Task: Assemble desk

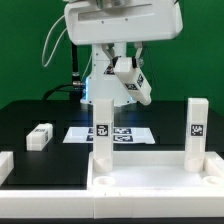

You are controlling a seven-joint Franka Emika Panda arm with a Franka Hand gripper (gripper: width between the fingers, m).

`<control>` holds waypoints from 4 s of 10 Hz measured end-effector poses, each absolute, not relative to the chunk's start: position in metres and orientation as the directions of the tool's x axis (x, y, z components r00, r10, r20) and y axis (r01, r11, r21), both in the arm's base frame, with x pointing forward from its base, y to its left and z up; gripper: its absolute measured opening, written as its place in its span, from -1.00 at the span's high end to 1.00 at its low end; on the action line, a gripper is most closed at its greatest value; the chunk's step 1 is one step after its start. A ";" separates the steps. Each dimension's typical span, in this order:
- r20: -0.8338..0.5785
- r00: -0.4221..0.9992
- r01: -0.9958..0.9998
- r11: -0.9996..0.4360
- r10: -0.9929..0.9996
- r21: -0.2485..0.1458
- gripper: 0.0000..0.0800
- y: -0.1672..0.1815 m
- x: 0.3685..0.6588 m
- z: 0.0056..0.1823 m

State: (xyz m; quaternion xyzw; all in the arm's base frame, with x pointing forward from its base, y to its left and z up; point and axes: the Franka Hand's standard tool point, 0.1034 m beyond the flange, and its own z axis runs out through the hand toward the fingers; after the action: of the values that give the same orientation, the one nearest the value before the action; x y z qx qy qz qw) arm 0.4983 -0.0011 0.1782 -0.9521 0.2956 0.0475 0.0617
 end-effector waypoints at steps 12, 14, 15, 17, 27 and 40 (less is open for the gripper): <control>0.444 0.835 -0.333 -0.941 -0.324 -0.060 0.28 0.053 0.604 0.194; 0.431 0.845 -0.313 -0.946 -0.316 -0.079 0.28 0.068 0.604 0.184; 0.425 0.841 -0.326 -0.941 -0.334 -0.094 0.28 0.067 0.605 0.185; 0.415 0.846 -0.322 -0.941 -0.335 -0.103 0.28 0.070 0.604 0.183; 0.495 0.846 -0.170 -0.980 -0.200 -0.104 0.28 0.105 0.621 0.151; 0.535 0.842 -0.080 -0.997 -0.075 -0.015 0.28 0.114 0.628 0.140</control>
Offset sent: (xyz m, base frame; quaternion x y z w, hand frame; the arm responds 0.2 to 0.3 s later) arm 0.0619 -0.0186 0.0403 -0.0343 0.2706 -0.0812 0.9587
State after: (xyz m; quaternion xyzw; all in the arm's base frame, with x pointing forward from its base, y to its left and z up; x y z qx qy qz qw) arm 0.6284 0.1142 0.1402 -0.9596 0.0404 -0.2784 -0.0037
